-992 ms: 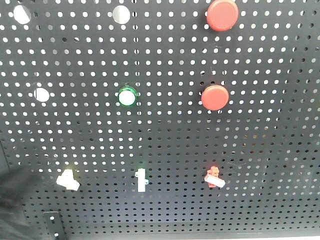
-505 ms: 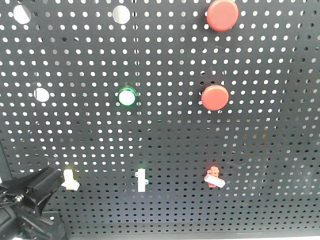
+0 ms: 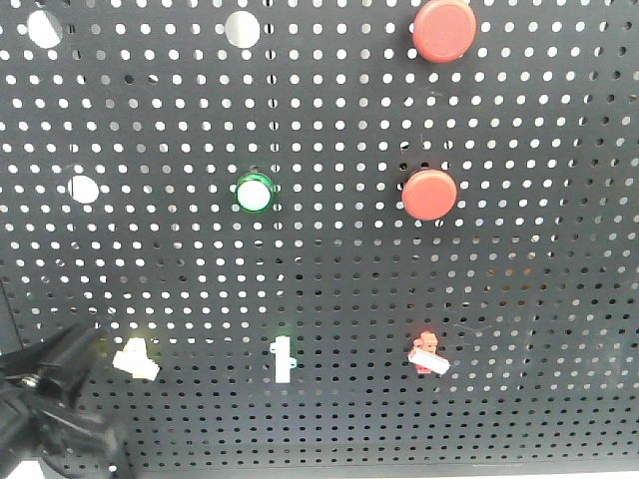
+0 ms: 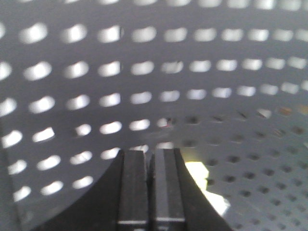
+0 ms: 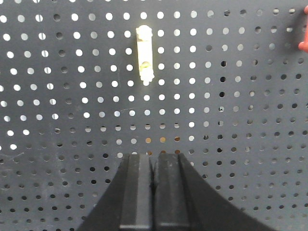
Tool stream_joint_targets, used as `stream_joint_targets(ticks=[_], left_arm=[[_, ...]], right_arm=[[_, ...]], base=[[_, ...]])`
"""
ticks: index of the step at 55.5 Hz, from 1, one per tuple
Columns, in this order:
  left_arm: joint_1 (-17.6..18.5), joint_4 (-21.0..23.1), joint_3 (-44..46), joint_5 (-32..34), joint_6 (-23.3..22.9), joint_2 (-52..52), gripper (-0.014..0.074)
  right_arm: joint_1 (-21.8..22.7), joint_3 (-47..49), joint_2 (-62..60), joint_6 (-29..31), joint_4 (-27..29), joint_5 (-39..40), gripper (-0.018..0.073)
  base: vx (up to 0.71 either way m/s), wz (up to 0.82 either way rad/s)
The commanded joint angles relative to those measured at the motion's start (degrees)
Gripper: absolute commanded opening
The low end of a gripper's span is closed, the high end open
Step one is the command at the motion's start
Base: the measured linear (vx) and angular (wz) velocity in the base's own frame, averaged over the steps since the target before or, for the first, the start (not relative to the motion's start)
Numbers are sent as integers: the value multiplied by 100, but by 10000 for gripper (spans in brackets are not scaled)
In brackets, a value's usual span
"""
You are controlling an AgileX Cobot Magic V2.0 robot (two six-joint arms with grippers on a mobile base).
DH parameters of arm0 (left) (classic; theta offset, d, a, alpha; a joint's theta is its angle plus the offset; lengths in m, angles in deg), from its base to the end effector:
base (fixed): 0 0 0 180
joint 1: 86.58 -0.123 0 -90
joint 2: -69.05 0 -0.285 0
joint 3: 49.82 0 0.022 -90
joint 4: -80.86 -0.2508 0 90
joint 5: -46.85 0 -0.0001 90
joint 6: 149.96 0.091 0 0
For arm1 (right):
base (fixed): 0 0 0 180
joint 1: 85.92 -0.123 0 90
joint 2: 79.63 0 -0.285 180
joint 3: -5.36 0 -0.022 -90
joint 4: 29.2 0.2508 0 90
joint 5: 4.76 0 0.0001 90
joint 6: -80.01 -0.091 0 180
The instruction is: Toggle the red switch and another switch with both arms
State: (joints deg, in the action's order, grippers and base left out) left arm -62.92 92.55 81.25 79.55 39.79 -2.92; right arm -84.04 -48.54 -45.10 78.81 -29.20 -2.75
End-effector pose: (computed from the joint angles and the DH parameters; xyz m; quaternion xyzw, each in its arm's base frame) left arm 0.2135 -0.0827 0.2860 0.1040 0.6916 -0.1096 0.7063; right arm 0.1061 -0.0035 0.3190 0.0184 0.6844 -0.0043 0.7288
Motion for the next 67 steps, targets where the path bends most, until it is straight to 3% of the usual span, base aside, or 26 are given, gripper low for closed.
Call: stream_joint_targets(ticks=[1, 29, 45, 50, 67], left_arm=[[56, -308, 179, 403, -149, 77, 2], [39, -276, 172, -333, -233, -64, 2], [47, -297, 172, 366, -256, 249, 2], [40, -113, 199, 448, -194, 231, 2], [48, -38, 876, -337, -57, -326, 2]], right_arm=[[4, 194, 65, 32, 0, 506, -6], [4, 194, 65, 32, 0, 506, -6], [4, 194, 65, 32, 0, 506, -6], [4, 194, 65, 32, 0, 506, -6], [4, 194, 65, 32, 0, 506, -6]], base=[[0, 0], [0, 0], [0, 0], [0, 0], [0, 0]])
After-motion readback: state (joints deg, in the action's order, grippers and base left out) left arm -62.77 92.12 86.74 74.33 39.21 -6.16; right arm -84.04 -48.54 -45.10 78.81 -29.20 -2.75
